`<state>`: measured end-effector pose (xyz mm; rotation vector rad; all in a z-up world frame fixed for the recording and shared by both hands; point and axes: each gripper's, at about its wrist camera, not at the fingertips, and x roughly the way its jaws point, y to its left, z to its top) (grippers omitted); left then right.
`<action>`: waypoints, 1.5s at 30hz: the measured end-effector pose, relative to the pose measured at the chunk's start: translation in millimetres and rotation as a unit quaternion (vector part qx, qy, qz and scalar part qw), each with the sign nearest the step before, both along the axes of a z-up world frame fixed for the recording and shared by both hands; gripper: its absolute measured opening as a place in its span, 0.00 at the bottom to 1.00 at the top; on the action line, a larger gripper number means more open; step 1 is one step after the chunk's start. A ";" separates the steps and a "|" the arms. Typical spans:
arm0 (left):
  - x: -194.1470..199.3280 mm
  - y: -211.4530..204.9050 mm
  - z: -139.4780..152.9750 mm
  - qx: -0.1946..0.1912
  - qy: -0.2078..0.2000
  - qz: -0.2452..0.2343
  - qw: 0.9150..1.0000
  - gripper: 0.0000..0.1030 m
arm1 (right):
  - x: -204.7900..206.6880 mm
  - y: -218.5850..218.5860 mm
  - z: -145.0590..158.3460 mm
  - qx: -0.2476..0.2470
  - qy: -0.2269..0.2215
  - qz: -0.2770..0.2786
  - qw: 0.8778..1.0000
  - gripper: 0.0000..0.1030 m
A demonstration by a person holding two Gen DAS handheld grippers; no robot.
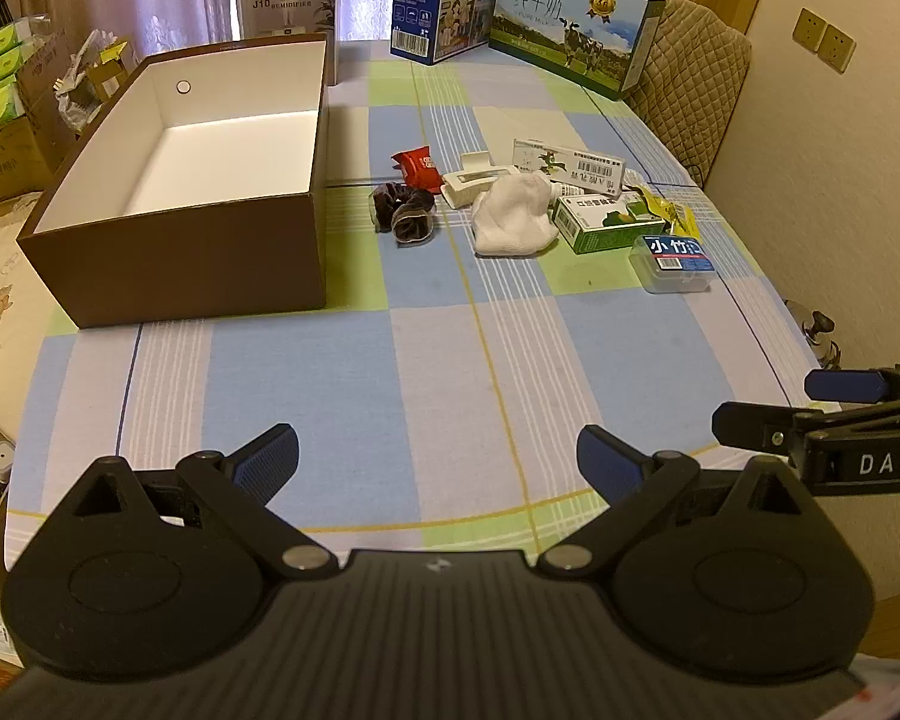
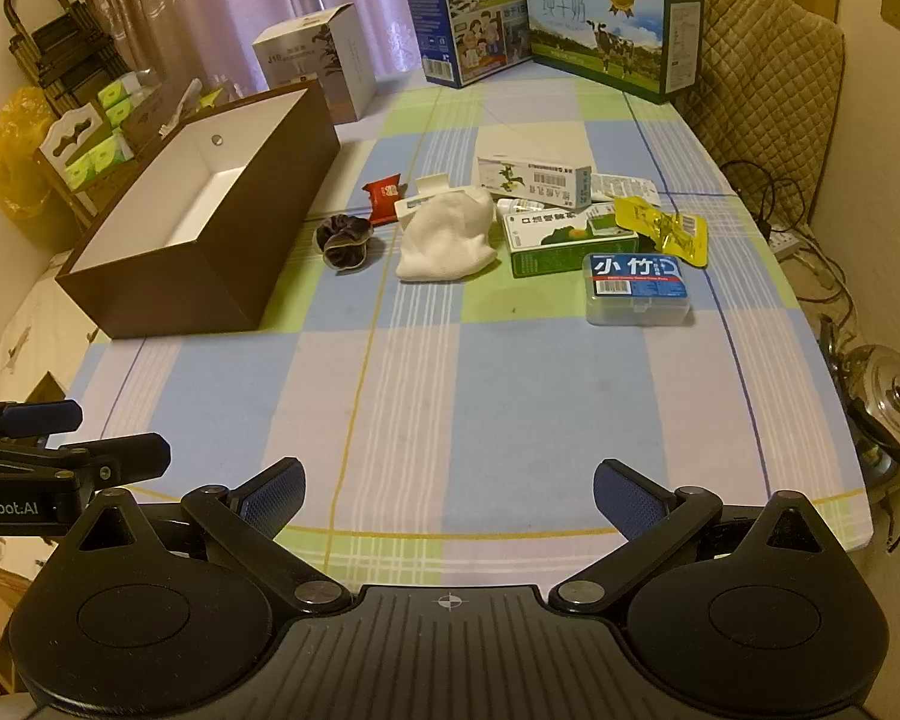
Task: Organize objects
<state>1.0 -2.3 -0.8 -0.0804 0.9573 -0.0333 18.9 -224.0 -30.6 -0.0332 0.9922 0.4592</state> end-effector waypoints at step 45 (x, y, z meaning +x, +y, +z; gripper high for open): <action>13.5 -3.7 -5.6 0.000 0.006 0.013 1.000 0.95 | 28.6 0.0 -1.5 -0.003 0.004 0.007 1.000 0.98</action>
